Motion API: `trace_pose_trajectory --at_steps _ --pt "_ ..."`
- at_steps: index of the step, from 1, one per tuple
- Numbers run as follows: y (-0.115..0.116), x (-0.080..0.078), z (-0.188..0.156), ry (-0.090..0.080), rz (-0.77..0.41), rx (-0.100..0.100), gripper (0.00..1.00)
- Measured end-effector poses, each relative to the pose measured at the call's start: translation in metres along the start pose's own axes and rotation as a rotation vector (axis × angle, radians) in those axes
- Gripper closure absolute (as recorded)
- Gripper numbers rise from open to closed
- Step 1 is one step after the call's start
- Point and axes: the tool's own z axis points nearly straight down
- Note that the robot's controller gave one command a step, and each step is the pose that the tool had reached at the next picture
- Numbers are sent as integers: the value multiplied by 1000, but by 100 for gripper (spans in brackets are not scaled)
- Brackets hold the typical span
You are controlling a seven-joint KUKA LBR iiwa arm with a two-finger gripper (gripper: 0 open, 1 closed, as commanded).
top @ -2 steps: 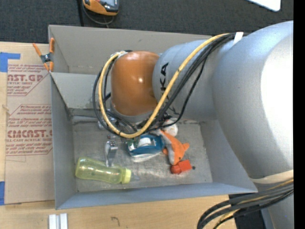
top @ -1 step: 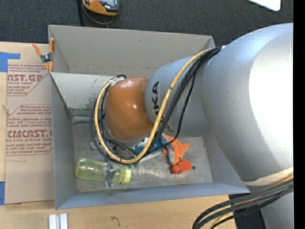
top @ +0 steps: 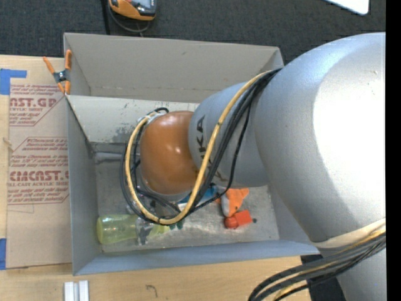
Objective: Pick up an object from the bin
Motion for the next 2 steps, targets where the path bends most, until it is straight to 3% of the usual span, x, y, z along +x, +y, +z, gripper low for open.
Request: trace_pose_trajectory --at_steps 1,2 --pt "0 0 0 0 0 0 100" --pt "-2 -3 -138 -7 -387 -8 100"
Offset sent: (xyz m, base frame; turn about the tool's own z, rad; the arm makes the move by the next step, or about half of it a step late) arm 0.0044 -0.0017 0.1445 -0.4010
